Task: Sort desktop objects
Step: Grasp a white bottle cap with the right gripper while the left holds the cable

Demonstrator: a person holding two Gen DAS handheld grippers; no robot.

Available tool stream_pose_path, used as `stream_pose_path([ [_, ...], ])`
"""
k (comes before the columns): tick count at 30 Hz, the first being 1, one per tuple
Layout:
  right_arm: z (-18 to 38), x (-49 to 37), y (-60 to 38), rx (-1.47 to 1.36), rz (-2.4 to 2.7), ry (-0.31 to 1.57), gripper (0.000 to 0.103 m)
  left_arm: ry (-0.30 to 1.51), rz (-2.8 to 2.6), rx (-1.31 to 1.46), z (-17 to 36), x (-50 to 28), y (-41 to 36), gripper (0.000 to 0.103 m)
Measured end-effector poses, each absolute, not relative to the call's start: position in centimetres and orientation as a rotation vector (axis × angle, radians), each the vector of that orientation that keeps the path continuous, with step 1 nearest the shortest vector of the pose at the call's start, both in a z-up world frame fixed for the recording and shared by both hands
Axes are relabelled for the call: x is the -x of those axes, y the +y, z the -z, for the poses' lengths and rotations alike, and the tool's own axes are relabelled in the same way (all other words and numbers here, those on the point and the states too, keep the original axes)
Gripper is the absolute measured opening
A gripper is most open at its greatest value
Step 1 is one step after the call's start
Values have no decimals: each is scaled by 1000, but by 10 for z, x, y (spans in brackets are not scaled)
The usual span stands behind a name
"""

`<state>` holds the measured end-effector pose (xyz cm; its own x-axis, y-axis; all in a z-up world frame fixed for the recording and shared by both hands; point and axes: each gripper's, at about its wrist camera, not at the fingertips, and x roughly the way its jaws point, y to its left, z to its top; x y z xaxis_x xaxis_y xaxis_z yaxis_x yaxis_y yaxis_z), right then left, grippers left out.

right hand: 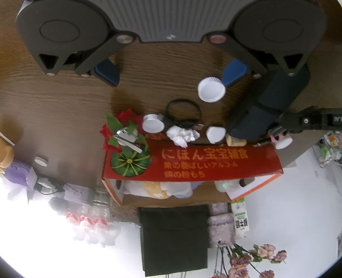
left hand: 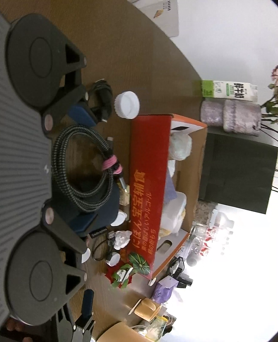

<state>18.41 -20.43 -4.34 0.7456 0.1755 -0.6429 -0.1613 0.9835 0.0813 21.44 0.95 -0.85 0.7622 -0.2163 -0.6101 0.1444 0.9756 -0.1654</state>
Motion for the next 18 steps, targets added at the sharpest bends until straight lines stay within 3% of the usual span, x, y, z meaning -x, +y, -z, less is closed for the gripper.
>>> stream_pose_path([
  [6, 43, -188, -192, 5, -229, 702, 84, 680, 192, 102, 13, -213, 3, 87],
  [9, 42, -189, -182, 31, -258, 696, 70, 695, 189, 102, 20, -212, 0, 87],
  [12, 41, -189, -174, 67, -268, 686, 51, 700, 188, 123, 24, -212, 3, 88],
  [14, 40, -189, -171, 76, -283, 679, 28, 702, 183, 128, 23, -212, 4, 88],
  [18, 39, -188, -169, 79, -286, 677, 27, 707, 177, 135, 24, -213, 7, 90],
])
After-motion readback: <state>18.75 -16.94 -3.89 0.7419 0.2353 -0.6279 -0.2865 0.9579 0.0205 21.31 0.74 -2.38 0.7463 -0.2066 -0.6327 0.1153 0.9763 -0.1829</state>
